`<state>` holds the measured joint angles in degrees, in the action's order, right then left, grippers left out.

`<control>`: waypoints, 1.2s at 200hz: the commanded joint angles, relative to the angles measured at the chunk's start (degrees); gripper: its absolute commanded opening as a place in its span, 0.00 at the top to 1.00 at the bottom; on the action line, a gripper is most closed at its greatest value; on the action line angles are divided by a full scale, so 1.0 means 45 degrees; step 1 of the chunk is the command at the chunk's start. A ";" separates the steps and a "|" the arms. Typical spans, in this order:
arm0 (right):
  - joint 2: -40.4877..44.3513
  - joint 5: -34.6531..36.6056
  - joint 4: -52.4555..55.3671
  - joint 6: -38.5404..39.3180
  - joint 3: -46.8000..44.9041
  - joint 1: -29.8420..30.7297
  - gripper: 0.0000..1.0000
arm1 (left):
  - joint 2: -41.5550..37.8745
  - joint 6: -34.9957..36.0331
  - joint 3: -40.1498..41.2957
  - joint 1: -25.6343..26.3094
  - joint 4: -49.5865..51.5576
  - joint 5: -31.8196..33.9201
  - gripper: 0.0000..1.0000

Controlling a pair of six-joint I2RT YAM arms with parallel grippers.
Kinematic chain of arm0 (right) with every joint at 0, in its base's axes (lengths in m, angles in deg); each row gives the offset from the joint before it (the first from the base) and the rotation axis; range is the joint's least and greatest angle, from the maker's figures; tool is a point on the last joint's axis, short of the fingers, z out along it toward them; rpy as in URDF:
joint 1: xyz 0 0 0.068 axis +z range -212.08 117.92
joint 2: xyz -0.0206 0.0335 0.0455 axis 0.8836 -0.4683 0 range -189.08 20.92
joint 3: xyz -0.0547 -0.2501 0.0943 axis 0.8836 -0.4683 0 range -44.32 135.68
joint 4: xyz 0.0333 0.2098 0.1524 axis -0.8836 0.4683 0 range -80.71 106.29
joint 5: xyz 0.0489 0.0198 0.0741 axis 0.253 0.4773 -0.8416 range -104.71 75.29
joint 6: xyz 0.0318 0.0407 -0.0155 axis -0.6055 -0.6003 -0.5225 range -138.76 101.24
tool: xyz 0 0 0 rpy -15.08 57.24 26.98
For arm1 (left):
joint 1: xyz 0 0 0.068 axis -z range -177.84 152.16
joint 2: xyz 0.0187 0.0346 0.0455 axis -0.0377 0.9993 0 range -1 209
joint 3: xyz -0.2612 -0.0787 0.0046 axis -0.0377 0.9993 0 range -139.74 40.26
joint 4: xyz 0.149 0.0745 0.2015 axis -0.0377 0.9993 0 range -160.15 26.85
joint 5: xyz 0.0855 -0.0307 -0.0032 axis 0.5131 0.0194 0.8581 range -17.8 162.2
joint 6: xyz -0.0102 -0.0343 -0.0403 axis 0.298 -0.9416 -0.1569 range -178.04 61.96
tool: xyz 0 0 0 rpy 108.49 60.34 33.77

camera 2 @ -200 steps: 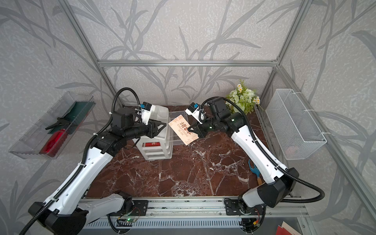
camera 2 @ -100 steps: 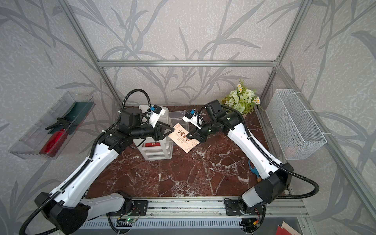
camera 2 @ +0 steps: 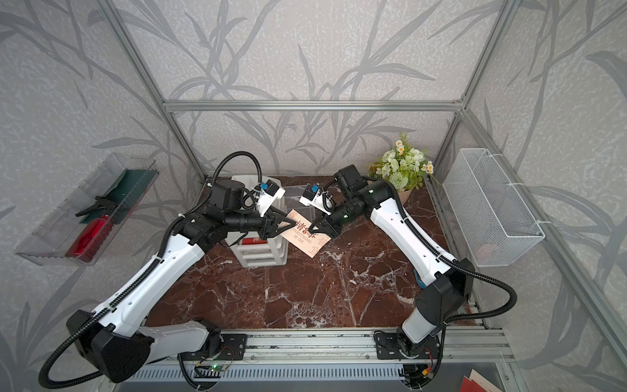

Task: Take the postcards out of the drawer
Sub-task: Place the postcard at the center of the board.

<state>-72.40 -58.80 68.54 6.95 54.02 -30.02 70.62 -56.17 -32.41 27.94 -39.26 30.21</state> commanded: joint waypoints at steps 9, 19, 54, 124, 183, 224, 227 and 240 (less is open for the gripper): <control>-0.0331 -0.0722 0.0826 0.1375 0.0651 0.0083 1.00 | 0.0002 0.0590 -0.0356 0.0052 0.0283 -0.0428 0.69; -0.0412 -0.0655 0.0939 0.1410 0.0766 0.0081 1.00 | -0.0008 0.0635 -0.0356 0.0053 0.0283 -0.0472 0.73; -0.0341 -0.0758 0.1016 0.1513 0.0785 0.0074 0.98 | -0.0200 0.0903 -0.0042 0.0051 0.0118 -0.0365 0.79; -0.0065 -0.1041 -0.0272 0.0131 0.0563 0.0063 0.88 | -0.0189 0.0625 -0.0004 0.0040 -0.0131 0.0383 1.00; 0.0467 0.0396 -0.2565 -0.3586 0.0377 -0.0496 0.64 | -0.0521 -0.0693 -0.0092 0.0048 -0.1352 0.1517 1.00; 0.1933 0.3073 -0.5147 -0.6268 -0.1984 -0.1288 0.52 | -0.0479 -0.1927 -0.0315 0.0034 -0.2371 0.2376 1.00; 0.2079 0.3064 -0.5369 -0.6391 -0.2232 -0.1352 0.52 | -0.0464 -0.1981 -0.0337 0.0035 -0.2415 0.2394 1.00; 0.2513 0.2859 -0.6323 -0.7092 -0.3191 -0.1709 0.51 | -0.0407 -0.2202 -0.0402 0.0037 -0.2639 0.2417 1.00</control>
<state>-64.97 -49.03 49.48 -16.17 45.32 -35.79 69.28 -62.80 -32.41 27.96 -46.93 38.82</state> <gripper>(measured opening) 0.479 0.048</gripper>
